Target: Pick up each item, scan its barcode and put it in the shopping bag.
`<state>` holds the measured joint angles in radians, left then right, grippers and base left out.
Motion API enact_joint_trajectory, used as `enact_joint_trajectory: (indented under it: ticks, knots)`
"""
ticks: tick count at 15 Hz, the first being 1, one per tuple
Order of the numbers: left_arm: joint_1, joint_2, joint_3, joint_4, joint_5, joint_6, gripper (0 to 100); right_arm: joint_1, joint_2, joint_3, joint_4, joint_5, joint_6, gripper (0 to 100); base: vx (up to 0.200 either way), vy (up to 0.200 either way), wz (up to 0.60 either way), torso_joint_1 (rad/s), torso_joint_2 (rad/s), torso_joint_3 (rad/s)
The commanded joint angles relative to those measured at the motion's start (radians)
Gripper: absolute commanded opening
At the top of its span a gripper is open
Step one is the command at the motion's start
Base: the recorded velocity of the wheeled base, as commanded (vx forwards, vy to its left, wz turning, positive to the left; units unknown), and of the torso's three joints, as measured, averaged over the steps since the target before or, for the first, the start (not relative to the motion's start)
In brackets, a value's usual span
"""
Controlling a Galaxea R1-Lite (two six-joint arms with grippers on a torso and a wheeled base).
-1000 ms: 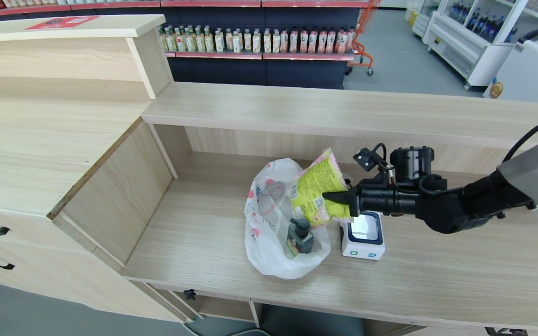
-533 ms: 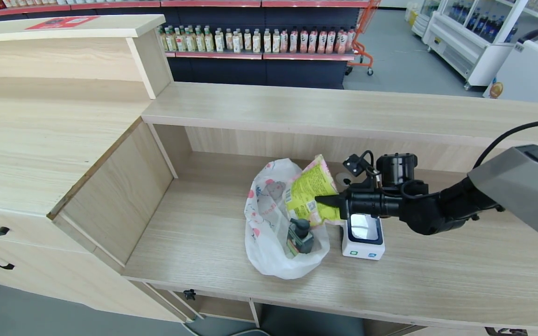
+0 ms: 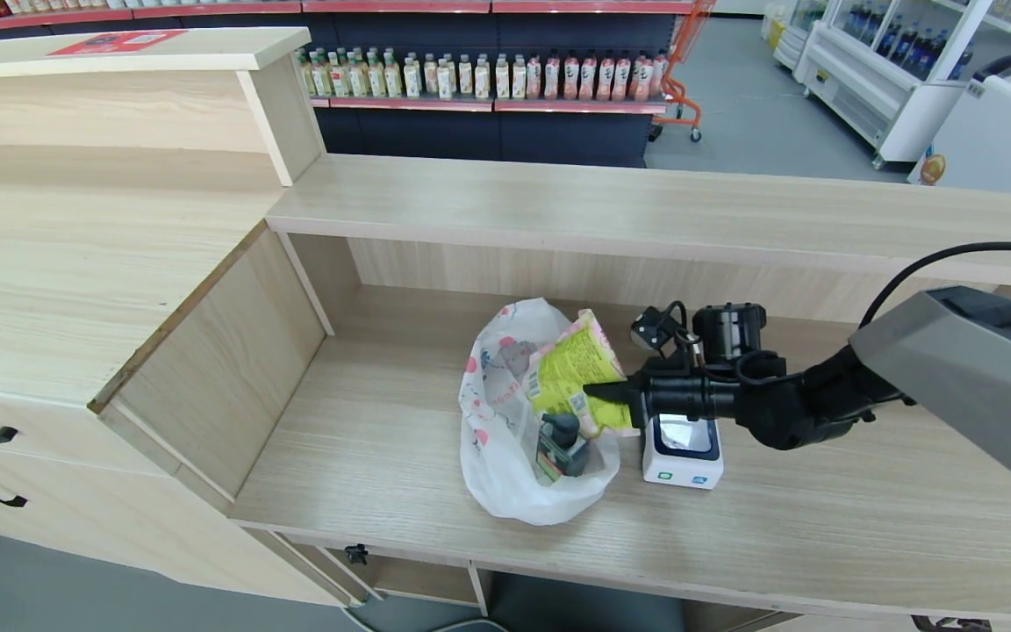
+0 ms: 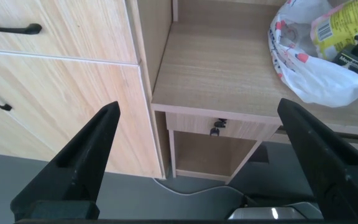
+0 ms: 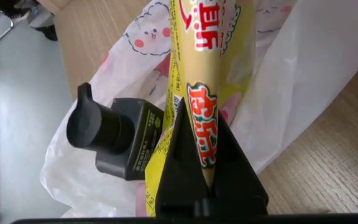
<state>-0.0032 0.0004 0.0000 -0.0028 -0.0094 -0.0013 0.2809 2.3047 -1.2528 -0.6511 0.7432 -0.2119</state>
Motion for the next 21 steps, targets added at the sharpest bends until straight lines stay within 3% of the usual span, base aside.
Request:
enact_joint_trajectory:
  ticks: [1,3,4,12,15,18,19,21]
  knots:
    - [0.000,0.000,0.000,0.000,0.000,0.000,100,0.000,0.016,0.000,0.002,0.001,-0.015,0,0.000,0.000,0.00,0.000,0.00,0.000]
    - [0.000,0.000,0.000,0.000,0.000,0.000,100,0.000,0.018,0.001,0.005,0.010,-0.032,0,0.000,0.000,0.00,0.000,0.00,0.000]
    - [0.000,0.000,0.000,0.000,0.000,0.000,100,0.000,0.018,0.003,0.007,0.021,-0.032,100,0.000,0.000,0.00,0.000,0.00,0.000]
    - [0.000,0.000,0.000,0.000,0.000,0.000,100,-0.023,-0.146,0.027,0.008,0.038,-0.026,100,0.000,0.000,0.00,0.000,0.00,0.000]
    - [0.000,0.001,0.000,0.000,0.000,0.000,100,-0.072,-0.353,0.181,0.007,0.030,-0.061,100,0.000,0.000,0.00,0.000,0.00,0.000]
    - [0.000,0.000,0.000,0.000,0.000,0.000,100,-0.204,-0.646,0.395,0.041,0.021,-0.064,100,0.000,0.000,0.00,0.000,0.00,0.000]
    - [0.000,0.000,0.000,0.000,0.000,0.000,100,-0.246,-0.735,0.470,0.037,-0.016,-0.063,100,0.000,0.000,0.00,0.000,0.00,0.000]
    - [0.000,0.000,0.000,0.000,0.000,0.000,100,-0.290,-0.893,0.627,0.041,-0.192,-0.057,100,0.000,0.000,0.00,0.000,0.00,0.000]
